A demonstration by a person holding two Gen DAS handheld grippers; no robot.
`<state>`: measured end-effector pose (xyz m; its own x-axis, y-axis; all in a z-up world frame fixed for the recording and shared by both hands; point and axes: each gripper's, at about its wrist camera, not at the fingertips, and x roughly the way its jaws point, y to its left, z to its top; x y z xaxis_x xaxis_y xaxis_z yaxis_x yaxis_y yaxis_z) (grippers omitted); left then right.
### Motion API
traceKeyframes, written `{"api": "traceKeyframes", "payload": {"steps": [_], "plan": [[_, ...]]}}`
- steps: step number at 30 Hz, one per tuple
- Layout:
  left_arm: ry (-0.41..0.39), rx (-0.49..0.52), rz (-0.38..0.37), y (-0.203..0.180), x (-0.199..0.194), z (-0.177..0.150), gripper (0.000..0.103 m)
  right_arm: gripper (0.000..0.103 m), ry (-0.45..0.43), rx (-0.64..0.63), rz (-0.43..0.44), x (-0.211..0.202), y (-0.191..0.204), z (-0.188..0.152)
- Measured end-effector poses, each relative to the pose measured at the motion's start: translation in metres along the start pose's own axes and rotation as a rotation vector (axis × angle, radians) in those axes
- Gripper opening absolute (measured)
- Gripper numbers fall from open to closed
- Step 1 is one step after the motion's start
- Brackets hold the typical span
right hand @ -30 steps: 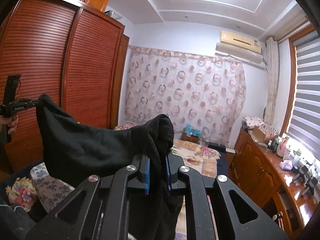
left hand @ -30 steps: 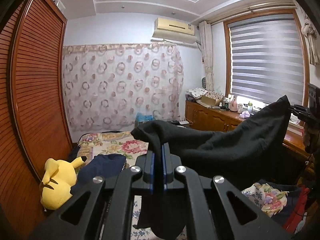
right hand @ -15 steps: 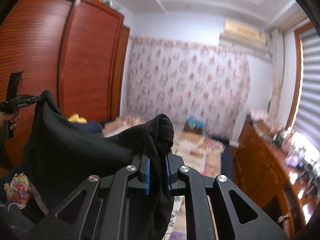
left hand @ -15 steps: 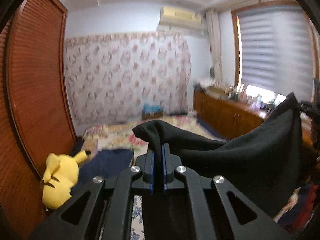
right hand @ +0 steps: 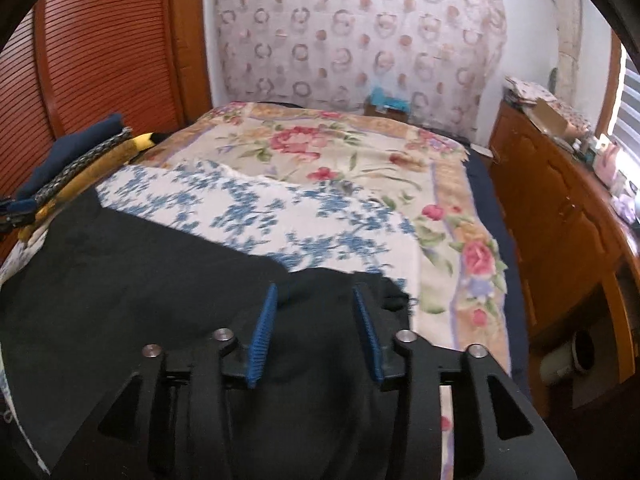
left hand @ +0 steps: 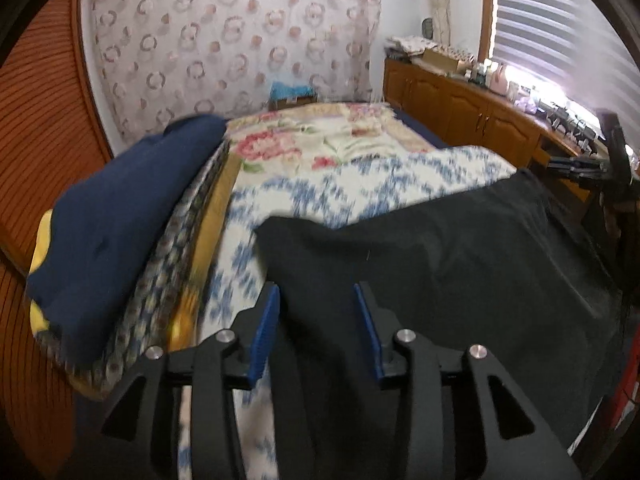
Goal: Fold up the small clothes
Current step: 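Lower the shirt onto the bed and open both tools, spreading it flat, then grasp a shirt side with the left tool and fold it inward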
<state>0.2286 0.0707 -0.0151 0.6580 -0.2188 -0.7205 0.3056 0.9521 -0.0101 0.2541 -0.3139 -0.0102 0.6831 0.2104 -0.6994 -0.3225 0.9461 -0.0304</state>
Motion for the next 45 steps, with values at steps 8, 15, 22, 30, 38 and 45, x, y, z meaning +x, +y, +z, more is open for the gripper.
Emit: {"api": "traceKeyframes", "payload": {"steps": [8,15,22,30,38,45], "plan": [[0.103,-0.108,0.029,0.021,-0.027,-0.073,0.037,0.049,0.002,-0.019,0.069,-0.006,0.036,-0.005],[0.115,-0.155,-0.009,0.006,-0.053,-0.117,0.037,0.061,0.020,-0.010,0.075,-0.028,0.050,-0.041],[0.118,-0.168,0.010,-0.006,-0.059,-0.131,0.038,0.061,0.029,0.007,0.098,-0.051,0.063,-0.076],[0.107,-0.180,0.018,-0.011,-0.064,-0.128,0.044,0.063,0.058,-0.009,0.085,-0.049,0.076,-0.103],[0.099,-0.175,0.030,-0.010,-0.058,-0.133,0.050,0.063,0.087,0.031,0.103,-0.038,0.076,-0.117],[0.072,-0.279,-0.073,0.003,-0.066,-0.135,0.050,0.064,0.090,0.048,0.106,-0.035,0.076,-0.120]]}}
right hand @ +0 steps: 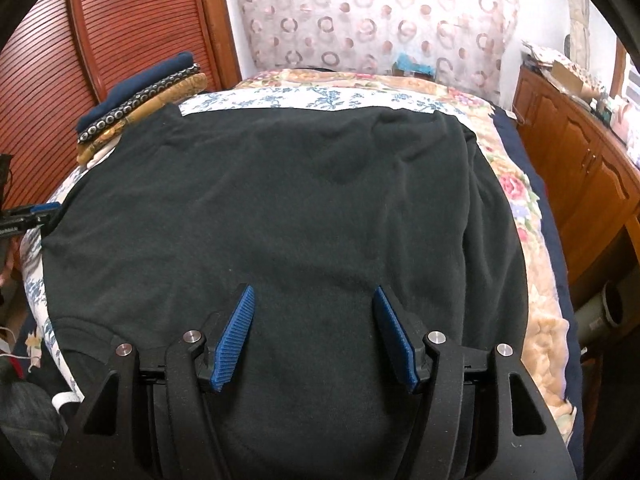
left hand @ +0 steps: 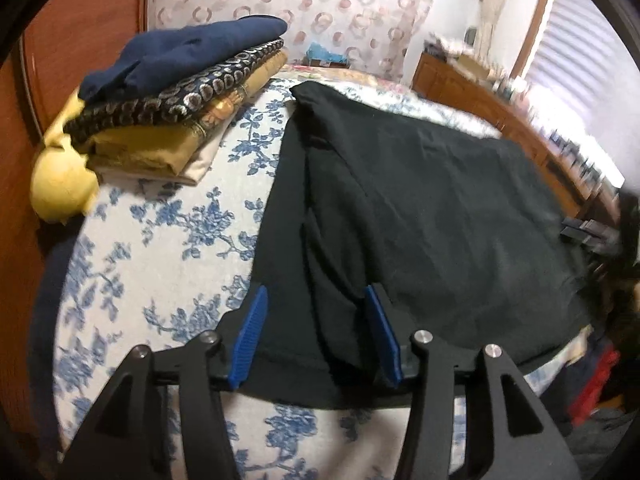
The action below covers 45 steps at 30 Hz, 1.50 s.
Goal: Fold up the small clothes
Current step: 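Grasp a shirt side with the left tool and fold it inward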
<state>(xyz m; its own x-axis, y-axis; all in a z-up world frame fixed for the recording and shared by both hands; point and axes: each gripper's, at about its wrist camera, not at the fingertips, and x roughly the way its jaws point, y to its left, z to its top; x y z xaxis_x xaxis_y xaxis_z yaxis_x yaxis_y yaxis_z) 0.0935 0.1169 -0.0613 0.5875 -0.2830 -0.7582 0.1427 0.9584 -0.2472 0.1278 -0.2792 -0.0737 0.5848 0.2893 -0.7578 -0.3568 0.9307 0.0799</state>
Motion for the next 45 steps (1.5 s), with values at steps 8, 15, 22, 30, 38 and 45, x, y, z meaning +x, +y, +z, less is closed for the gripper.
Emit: {"api": "traceKeyframes", "payload": {"steps": [8,15,22,30,38,45], "plan": [[0.022,0.079,0.006,-0.019,0.004,-0.004,0.051,0.064,-0.010,0.005,0.003,-0.001,-0.002,-0.002],[0.031,0.147,0.164,-0.030,0.012,0.000,0.054,0.064,-0.027,0.007,0.009,-0.003,-0.004,-0.007],[0.011,0.081,0.185,-0.011,0.016,0.002,0.084,0.064,-0.047,0.013,0.014,-0.004,-0.004,-0.009],[-0.010,0.116,0.160,-0.014,0.017,-0.001,0.072,0.064,-0.055,0.018,0.026,-0.006,-0.006,-0.012],[-0.016,0.157,-0.003,-0.048,0.001,0.009,0.004,0.064,-0.068,0.032,0.042,-0.008,-0.009,-0.012],[-0.097,0.325,-0.202,-0.153,-0.025,0.059,0.004,0.064,-0.166,0.080,0.031,-0.048,-0.025,-0.018]]}}
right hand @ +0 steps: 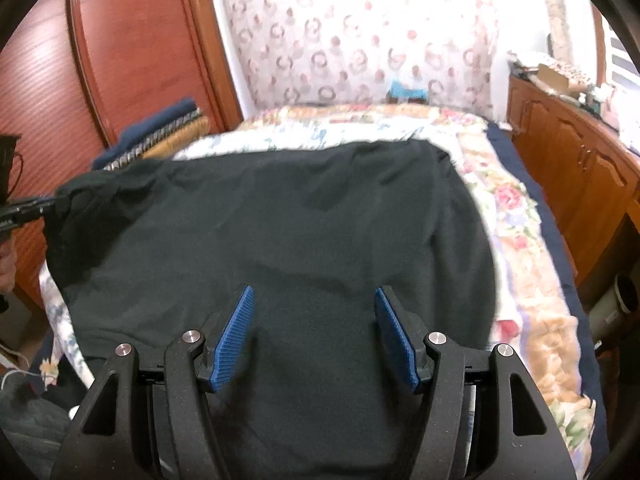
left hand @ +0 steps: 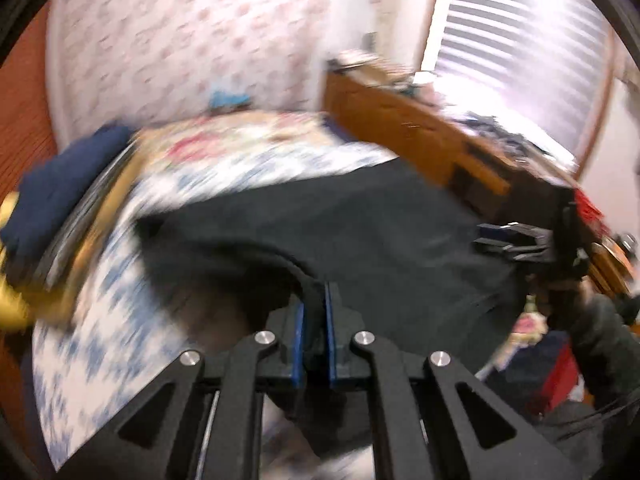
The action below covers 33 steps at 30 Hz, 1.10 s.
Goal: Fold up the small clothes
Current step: 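Grasp a shirt side with the left tool and fold it inward, then grasp the opposite shirt side with the right tool and fold it over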
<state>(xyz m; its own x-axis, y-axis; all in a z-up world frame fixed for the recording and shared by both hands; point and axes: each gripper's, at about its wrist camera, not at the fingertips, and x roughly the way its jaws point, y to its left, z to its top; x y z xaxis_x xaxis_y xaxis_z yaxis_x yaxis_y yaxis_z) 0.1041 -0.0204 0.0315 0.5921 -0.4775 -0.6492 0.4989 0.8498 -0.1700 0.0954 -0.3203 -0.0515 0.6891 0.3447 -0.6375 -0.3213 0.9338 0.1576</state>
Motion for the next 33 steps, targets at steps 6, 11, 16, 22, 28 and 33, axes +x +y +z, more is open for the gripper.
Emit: {"api": "traceKeyframes", "payload": {"steps": [6,11,16,22,28,33], "plan": [[-0.015,0.188,-0.167,-0.100,0.042,0.073,0.004,0.064,-0.060,0.044,-0.074,-0.053,-0.032,0.000],[0.048,0.259,-0.257,-0.162,0.090,0.101,0.005,0.064,-0.084,0.073,-0.155,-0.089,-0.058,-0.007],[0.072,0.264,-0.293,-0.184,0.103,0.099,0.028,0.064,-0.092,0.098,-0.185,-0.107,-0.071,-0.014],[0.048,0.258,-0.195,-0.162,0.086,0.095,0.063,0.064,-0.087,0.085,-0.174,-0.103,-0.066,-0.012],[0.049,0.167,-0.057,-0.079,0.067,0.072,0.064,0.064,-0.064,0.023,-0.090,-0.070,-0.038,0.009],[0.062,0.086,0.046,-0.013,0.053,0.041,0.064,0.064,-0.031,-0.064,0.010,-0.028,0.007,0.034]]}}
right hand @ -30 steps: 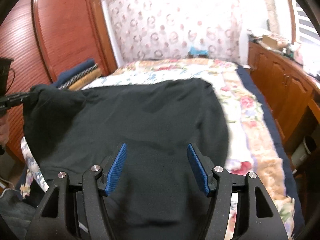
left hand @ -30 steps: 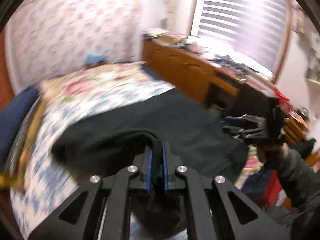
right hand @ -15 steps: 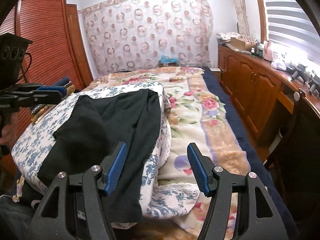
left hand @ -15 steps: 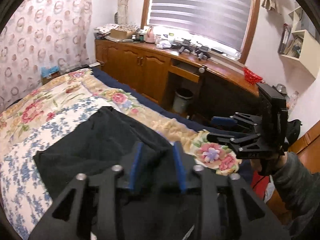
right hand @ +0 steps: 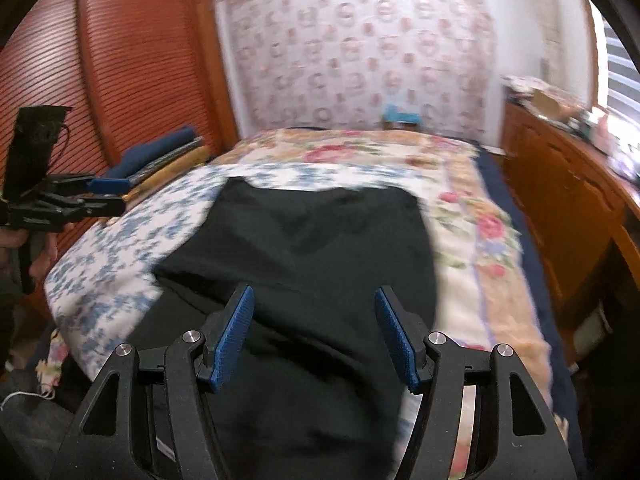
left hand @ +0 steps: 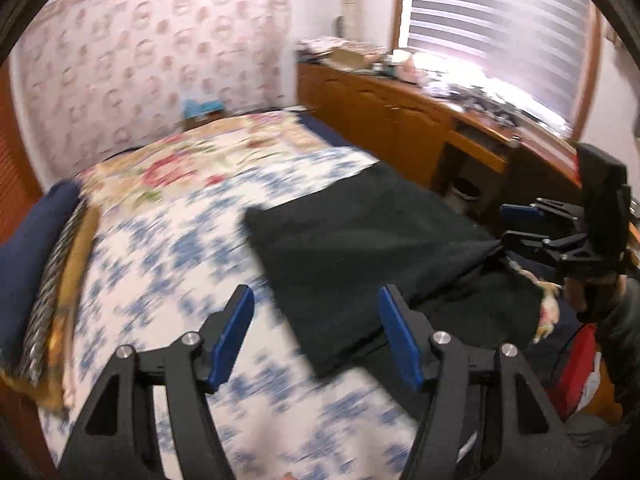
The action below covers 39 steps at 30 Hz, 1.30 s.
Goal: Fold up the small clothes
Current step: 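Grasp the opposite shirt side with the right tool and fold it over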
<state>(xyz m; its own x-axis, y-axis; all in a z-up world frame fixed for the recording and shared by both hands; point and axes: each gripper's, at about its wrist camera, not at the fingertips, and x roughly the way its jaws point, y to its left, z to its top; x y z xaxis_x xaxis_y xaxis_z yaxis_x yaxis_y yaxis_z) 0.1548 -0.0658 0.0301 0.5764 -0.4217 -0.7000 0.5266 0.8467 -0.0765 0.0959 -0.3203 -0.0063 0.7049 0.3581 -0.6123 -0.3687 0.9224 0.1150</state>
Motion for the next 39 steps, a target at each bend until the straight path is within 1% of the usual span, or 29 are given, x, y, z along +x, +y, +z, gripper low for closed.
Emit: {"api": "traceKeyframes", "payload": {"steps": [4,5,8,10,11,16,18,19,20,21,22,24,26,27,29,31,34,37,39], "plan": [[-0.001,-0.063,0.046,0.032,-0.006,-0.022,0.064,0.064,0.049,-0.094,0.101,0.045,0.051,0.018],[-0.004,-0.073,0.052,0.038,-0.009,-0.028,0.064,0.064,0.067,-0.126,0.130,0.059,0.068,0.021],[-0.005,-0.088,0.066,0.050,-0.012,-0.041,0.064,0.064,0.114,-0.177,0.184,0.090,0.101,0.029],[-0.007,-0.092,0.072,0.055,-0.014,-0.048,0.064,0.064,0.147,-0.207,0.207,0.109,0.119,0.032],[-0.007,-0.094,0.071,0.055,-0.014,-0.049,0.064,0.062,0.165,-0.221,0.214,0.117,0.127,0.032],[-0.007,-0.107,0.059,0.059,-0.014,-0.058,0.064,0.059,0.239,-0.323,0.189,0.145,0.154,0.024],[-0.004,-0.108,0.056,0.060,-0.013,-0.060,0.064,0.053,0.266,-0.378,0.158,0.154,0.161,0.017],[-0.002,-0.108,0.055,0.060,-0.011,-0.061,0.064,0.046,0.272,-0.403,0.140,0.157,0.163,0.014],[-0.001,-0.108,0.055,0.060,-0.011,-0.061,0.064,0.019,0.264,-0.414,0.147,0.155,0.163,0.013],[-0.001,-0.108,0.053,0.059,-0.010,-0.062,0.064,0.005,0.260,-0.413,0.150,0.154,0.161,0.015],[0.001,-0.108,0.051,0.059,-0.009,-0.062,0.064,0.004,0.248,-0.411,0.134,0.151,0.157,0.017],[0.002,-0.106,0.046,0.057,-0.008,-0.062,0.064,0.003,0.204,-0.350,0.173,0.138,0.143,0.028],[0.003,-0.105,0.037,0.056,-0.006,-0.061,0.064,0.003,0.119,-0.285,0.172,0.118,0.121,0.046],[0.004,-0.102,0.032,0.054,-0.005,-0.059,0.064,0.003,0.094,-0.259,0.167,0.112,0.113,0.052],[0.006,-0.095,0.022,0.051,0.000,-0.056,0.064,0.003,0.025,-0.183,0.152,0.093,0.083,0.073],[0.010,-0.089,0.010,0.048,0.006,-0.052,0.064,0.003,-0.022,-0.151,0.105,0.081,0.058,0.090],[0.017,-0.075,-0.008,0.041,0.016,-0.045,0.064,0.003,-0.062,-0.076,0.026,0.072,0.005,0.119],[0.027,-0.065,-0.025,0.034,0.027,-0.039,0.064,0.002,-0.058,-0.055,-0.069,0.074,-0.035,0.136],[0.034,-0.059,-0.034,0.029,0.034,-0.037,0.064,0.002,-0.030,-0.026,-0.126,0.085,-0.067,0.143]]}}
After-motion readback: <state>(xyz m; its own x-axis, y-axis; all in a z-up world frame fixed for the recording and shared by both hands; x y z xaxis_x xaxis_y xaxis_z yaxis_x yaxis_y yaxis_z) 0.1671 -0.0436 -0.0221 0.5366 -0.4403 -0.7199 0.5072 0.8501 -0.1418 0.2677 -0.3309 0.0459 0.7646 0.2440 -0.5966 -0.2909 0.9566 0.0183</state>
